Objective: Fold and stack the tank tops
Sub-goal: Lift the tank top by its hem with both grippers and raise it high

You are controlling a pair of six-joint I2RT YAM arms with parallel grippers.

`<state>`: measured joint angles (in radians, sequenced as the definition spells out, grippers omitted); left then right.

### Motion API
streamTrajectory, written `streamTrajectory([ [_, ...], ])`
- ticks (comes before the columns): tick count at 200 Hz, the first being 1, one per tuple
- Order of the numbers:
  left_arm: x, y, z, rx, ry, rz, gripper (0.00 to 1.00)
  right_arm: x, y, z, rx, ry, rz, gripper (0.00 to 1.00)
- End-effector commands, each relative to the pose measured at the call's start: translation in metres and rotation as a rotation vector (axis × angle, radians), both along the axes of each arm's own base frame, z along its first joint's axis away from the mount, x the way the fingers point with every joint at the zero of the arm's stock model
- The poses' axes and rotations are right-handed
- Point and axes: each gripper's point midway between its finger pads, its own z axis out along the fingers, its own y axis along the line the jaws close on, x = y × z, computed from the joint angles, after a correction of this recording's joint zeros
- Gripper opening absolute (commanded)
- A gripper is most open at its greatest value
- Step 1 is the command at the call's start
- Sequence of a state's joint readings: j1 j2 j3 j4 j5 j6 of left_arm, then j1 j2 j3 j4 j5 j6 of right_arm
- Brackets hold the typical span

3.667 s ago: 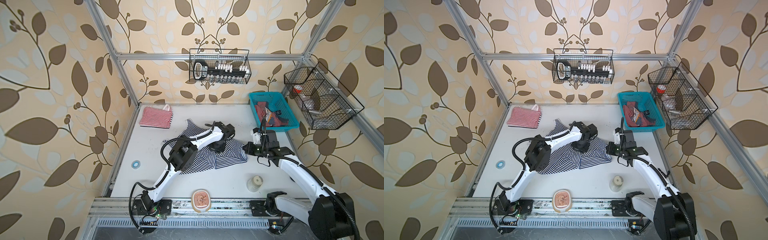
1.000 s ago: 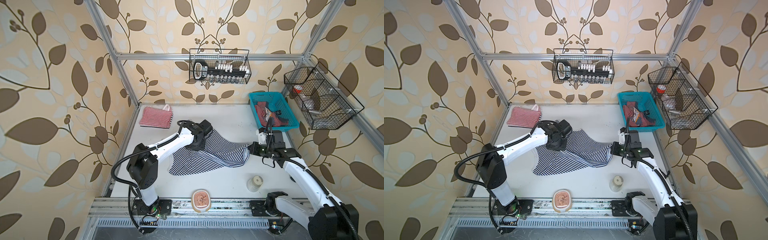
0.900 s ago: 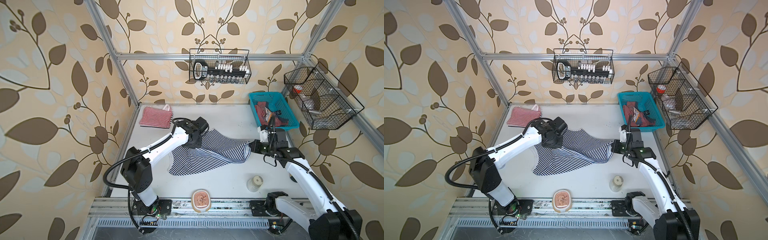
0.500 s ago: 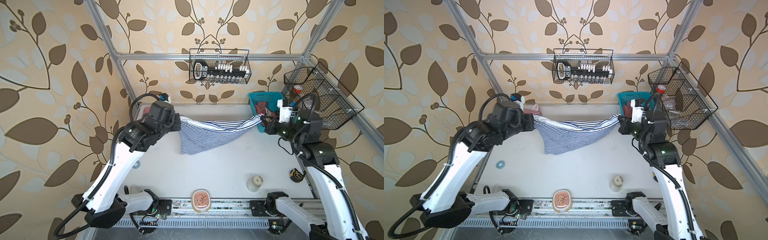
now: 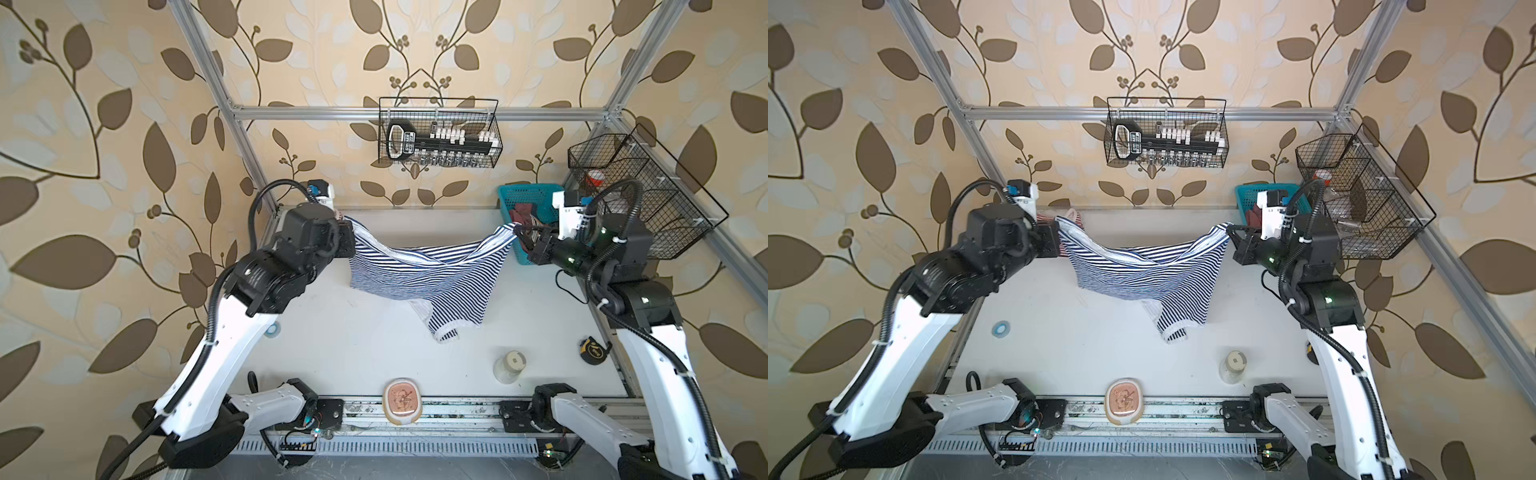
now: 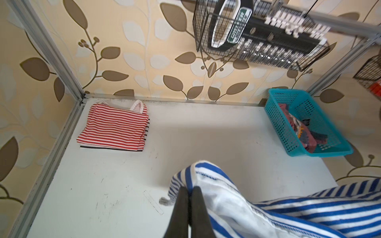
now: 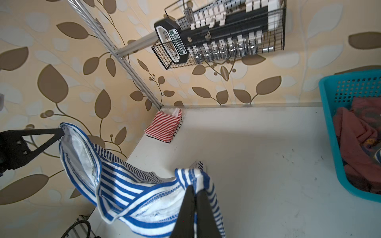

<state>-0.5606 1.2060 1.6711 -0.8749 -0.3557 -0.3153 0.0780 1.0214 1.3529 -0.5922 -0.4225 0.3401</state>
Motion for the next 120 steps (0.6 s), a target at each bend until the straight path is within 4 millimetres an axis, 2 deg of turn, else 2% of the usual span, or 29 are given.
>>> streamTrajectory([
  [1, 0.052, 0.002, 0.01, 0.017, -0.063, 0.067, 0.0, 0.038, 0.006, 0.003, 0.018, -0.034, 0.023, 0.0],
  [10, 0.072, 0.006, 0.019, -0.012, -0.077, 0.079, 0.0, 0.054, 0.008, 0.012, 0.028, -0.054, 0.024, 0.0],
  [11, 0.073, 0.007, 0.025, -0.02, -0.088, 0.082, 0.0, 0.055, 0.008, 0.014, 0.029, -0.06, 0.026, 0.0],
  [14, 0.081, 0.007, 0.025, -0.025, -0.086, 0.083, 0.0, 0.061, 0.008, 0.016, 0.034, -0.065, 0.025, 0.0],
  [16, 0.082, 0.01, 0.035, -0.038, -0.106, 0.088, 0.0, 0.064, 0.009, 0.019, 0.037, -0.072, 0.027, 0.0],
  [21, 0.099, 0.009, 0.035, -0.043, -0.103, 0.09, 0.0, 0.073, 0.01, 0.026, 0.047, -0.089, 0.034, 0.0],
  [32, 0.117, 0.011, 0.057, -0.061, -0.149, 0.087, 0.0, 0.089, 0.012, 0.044, 0.077, -0.132, 0.047, 0.0],
  [35, 0.119, 0.013, 0.072, -0.073, -0.183, 0.088, 0.0, 0.093, 0.013, 0.048, 0.087, -0.143, 0.052, 0.0],
  [55, 0.133, 0.014, 0.118, -0.079, -0.294, 0.079, 0.0, 0.109, 0.017, 0.085, 0.157, -0.239, 0.095, 0.0],
  [77, 0.135, 0.013, 0.153, -0.089, -0.396, 0.053, 0.0, 0.114, 0.013, 0.118, 0.222, -0.351, 0.117, 0.0],
  [98, 0.132, 0.012, 0.165, -0.093, -0.455, 0.038, 0.0, 0.112, 0.011, 0.135, 0.245, -0.422, 0.137, 0.0],
  [111, 0.13, 0.01, 0.158, -0.096, -0.465, 0.019, 0.0, 0.106, 0.014, 0.136, 0.236, -0.452, 0.17, 0.0],
  [120, 0.128, 0.008, 0.151, -0.104, -0.477, 0.005, 0.0, 0.102, 0.015, 0.13, 0.227, -0.461, 0.177, 0.0],
])
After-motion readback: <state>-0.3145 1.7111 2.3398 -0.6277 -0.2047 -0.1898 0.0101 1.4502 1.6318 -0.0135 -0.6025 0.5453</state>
